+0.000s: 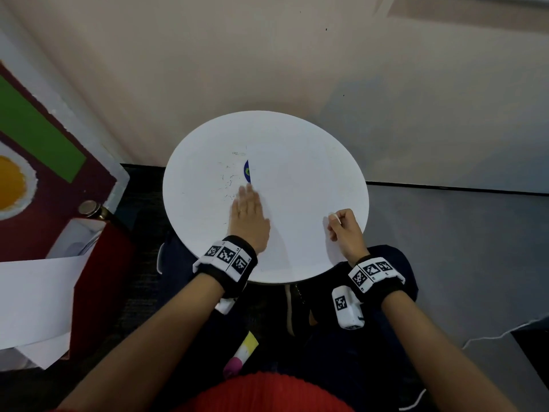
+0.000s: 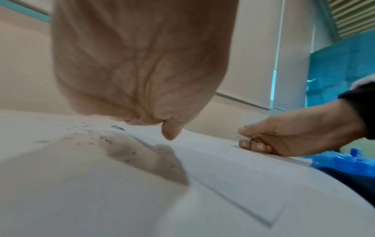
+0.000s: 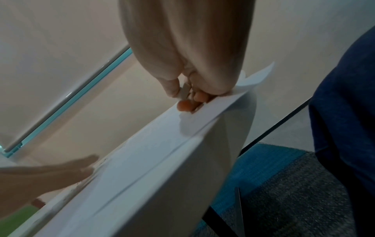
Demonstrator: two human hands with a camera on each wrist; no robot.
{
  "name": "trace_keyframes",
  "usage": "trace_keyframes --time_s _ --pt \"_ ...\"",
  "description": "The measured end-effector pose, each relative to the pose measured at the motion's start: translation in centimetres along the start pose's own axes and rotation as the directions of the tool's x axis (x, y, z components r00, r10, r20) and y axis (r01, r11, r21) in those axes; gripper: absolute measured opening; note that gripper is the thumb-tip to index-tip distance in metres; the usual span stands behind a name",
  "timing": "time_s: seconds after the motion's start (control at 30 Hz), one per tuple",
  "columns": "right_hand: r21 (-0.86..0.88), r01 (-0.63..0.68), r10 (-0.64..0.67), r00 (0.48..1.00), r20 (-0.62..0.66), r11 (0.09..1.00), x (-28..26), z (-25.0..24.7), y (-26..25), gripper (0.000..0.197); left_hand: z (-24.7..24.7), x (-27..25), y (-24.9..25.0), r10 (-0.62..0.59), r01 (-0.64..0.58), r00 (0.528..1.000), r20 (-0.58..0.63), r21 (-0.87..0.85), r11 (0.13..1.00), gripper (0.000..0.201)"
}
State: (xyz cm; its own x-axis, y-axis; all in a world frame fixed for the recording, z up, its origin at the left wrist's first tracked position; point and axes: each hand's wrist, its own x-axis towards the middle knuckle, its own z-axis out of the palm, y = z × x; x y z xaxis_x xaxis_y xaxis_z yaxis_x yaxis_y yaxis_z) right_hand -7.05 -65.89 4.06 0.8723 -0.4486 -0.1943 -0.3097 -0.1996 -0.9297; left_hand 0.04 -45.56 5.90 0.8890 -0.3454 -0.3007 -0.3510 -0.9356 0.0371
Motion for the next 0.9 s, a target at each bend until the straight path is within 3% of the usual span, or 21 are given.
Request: trace_keyframes --time_s 0.07,0.13,0.23,0.33,0.47,0.7,0.8,0.9 --pt "-0.008 -0.002 0.002 1.0 0.021 1.0 0.1 0.1 -0.2 0.015 0.0 0.3 0.5 0.195 -0.196 0.981 -0.015 -0.009 0.981 0.064" --pt "-0.003 -0.001 0.001 0.999 0.043 1.0 0.1 0.3 -0.7 0.012 0.4 0.5 0.9 0.286 -0.28 0.957 0.05 -0.093 0.955 0.07" --pt "-0.158 0.086 -0.08 0.996 0.046 0.984 0.0 1.4 -1.2 0.009 1.5 0.8 1.1 0.236 -0.221 0.966 0.102 -0.137 0.966 0.094" --pt "-0.406 0.186 -0.184 0.982 0.044 0.894 -0.8 2.2 -1.5 0.006 1.9 0.8 1.6 0.183 -0.173 0.98 0.079 -0.122 0.977 0.108" --pt "-0.578 0.302 -0.2 0.951 0.235 0.758 -2.5 1.7 -1.8 0.006 1.8 0.8 1.6 0.188 -0.176 0.978 0.09 -0.125 0.976 0.128" --pt "-0.581 0.222 -0.181 0.975 0.128 0.783 1.6 4.2 -4.4 0.016 1.6 0.7 1.5 0.197 -0.18 0.974 0.11 -0.153 0.972 0.147" --pt "-0.586 0.278 -0.201 0.96 0.193 0.761 -0.7 3.7 -3.4 0.01 1.7 0.8 1.6 0.189 -0.172 0.976 0.11 -0.147 0.974 0.148" --pt "-0.584 0.282 -0.131 0.949 0.287 0.761 -2.0 2.5 -3.0 0.006 1.6 0.8 1.6 0.193 -0.176 0.975 0.107 -0.154 0.972 0.148"
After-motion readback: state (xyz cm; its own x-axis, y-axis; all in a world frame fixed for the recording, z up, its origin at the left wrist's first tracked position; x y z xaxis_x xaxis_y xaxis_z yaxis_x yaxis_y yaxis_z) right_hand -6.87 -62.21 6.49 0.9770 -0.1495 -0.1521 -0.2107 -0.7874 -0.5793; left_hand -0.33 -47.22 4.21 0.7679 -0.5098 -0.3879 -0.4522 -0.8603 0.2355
